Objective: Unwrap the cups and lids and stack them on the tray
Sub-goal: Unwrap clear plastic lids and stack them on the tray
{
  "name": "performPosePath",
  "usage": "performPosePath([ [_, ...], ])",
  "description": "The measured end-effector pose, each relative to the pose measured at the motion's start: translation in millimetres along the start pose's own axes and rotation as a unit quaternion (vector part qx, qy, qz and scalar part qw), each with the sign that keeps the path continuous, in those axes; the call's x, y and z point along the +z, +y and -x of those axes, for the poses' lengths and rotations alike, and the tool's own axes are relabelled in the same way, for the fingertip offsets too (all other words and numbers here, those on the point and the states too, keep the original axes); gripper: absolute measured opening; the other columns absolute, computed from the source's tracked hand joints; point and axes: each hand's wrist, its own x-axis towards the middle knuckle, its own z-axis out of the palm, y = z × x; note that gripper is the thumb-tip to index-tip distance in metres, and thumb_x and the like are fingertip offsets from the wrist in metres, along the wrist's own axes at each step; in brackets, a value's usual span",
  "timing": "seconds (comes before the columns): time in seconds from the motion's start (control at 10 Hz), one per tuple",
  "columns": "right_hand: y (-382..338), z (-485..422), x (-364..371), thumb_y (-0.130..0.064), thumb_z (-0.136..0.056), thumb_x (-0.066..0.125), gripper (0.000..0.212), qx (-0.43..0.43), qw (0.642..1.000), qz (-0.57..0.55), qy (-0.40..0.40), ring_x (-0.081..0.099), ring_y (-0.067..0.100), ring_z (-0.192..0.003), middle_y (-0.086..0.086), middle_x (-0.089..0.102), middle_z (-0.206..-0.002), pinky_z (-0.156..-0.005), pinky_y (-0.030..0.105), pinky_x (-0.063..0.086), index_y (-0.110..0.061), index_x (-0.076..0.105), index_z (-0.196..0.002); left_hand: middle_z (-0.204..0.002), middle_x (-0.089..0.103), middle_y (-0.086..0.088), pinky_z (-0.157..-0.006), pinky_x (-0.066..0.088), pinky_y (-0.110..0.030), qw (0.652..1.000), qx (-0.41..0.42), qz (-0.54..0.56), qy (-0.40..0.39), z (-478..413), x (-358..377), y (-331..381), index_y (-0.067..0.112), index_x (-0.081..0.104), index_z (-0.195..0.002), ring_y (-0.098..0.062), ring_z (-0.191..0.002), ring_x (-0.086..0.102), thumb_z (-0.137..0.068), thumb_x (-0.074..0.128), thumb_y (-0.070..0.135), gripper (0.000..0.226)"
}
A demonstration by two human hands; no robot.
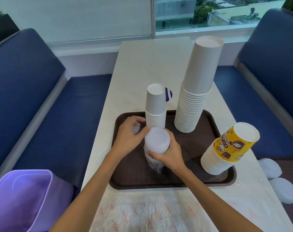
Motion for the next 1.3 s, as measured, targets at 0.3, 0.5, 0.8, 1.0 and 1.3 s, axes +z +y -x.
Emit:
performPosePath([
  [0.3, -7.4, 8.3, 5.5, -0.001, -0.069, 0.081, 0.071, 0.044, 0.998, -0.014, -0.042, 0.059, 0.011, -0.107, -0.006, 0.06, -0.115, -0.099, 0.043, 0.047, -0.031, 0.048, -0.123, -0.141, 0.042, 0.002, -0.098, 0.034, -0.023, 0.967, 0.027, -0.194, -0.162, 27.8, 9.9, 22.7, 0.022, 0.036, -0.141, -0.014, -0.126, 0.042, -0.076, 0.075, 0.04, 0.078],
  [0.5, -14.8, 9.7, 7.7, -0.008, -0.07, 0.082, 0.078, 0.051, 0.998, -0.003, -0.021, 0.047, 0.013, -0.122, 0.003, 0.052, -0.129, -0.104, 0.03, 0.041, -0.013, 0.041, -0.135, -0.146, 0.037, -0.005, -0.107, 0.03, -0.034, 0.949, 0.021, -0.241, -0.204, 21.8, 7.7, 29.5, 0.018, 0.034, -0.144, -0.022, -0.133, 0.035, -0.078, 0.073, 0.042, 0.081],
  [0.8, -9.7, 10.5, 3.0, -0.014, -0.066, 0.086, 0.068, 0.042, 0.998, -0.004, -0.043, 0.059, 0.004, -0.095, -0.014, 0.059, -0.107, -0.095, 0.037, 0.051, -0.033, 0.047, -0.119, -0.145, 0.039, -0.002, -0.106, 0.033, -0.032, 0.956, 0.018, -0.24, -0.169, 23.4, 10.1, 33.9, 0.02, 0.034, -0.143, -0.021, -0.131, 0.039, -0.079, 0.073, 0.041, 0.078],
  [1.0, -4.3, 6.9, 4.8, -0.027, -0.061, 0.089, 0.083, 0.019, 1.0, 0.004, -0.021, 0.053, 0.008, -0.111, -0.01, 0.055, -0.117, -0.095, 0.026, 0.049, -0.031, 0.04, -0.127, -0.135, 0.05, 0.002, -0.092, 0.034, -0.021, 0.989, 0.035, -0.125, -0.072, 14.4, -11.9, 35.9, 0.021, 0.044, -0.136, -0.014, -0.12, 0.048, -0.071, 0.081, 0.036, 0.076],
  [1.3, 3.3, -5.3, -0.5, -0.025, -0.061, 0.089, 0.082, -0.009, 1.0, 0.021, -0.009, 0.046, 0.003, -0.112, -0.018, 0.048, -0.118, -0.085, 0.005, 0.04, -0.035, 0.038, -0.124, -0.135, 0.048, -0.007, -0.094, 0.039, -0.031, 0.987, -0.084, -0.13, 0.034, -19.8, -28.2, -29.0, 0.012, 0.04, -0.139, -0.025, -0.121, 0.047, -0.075, 0.078, 0.033, 0.077],
])
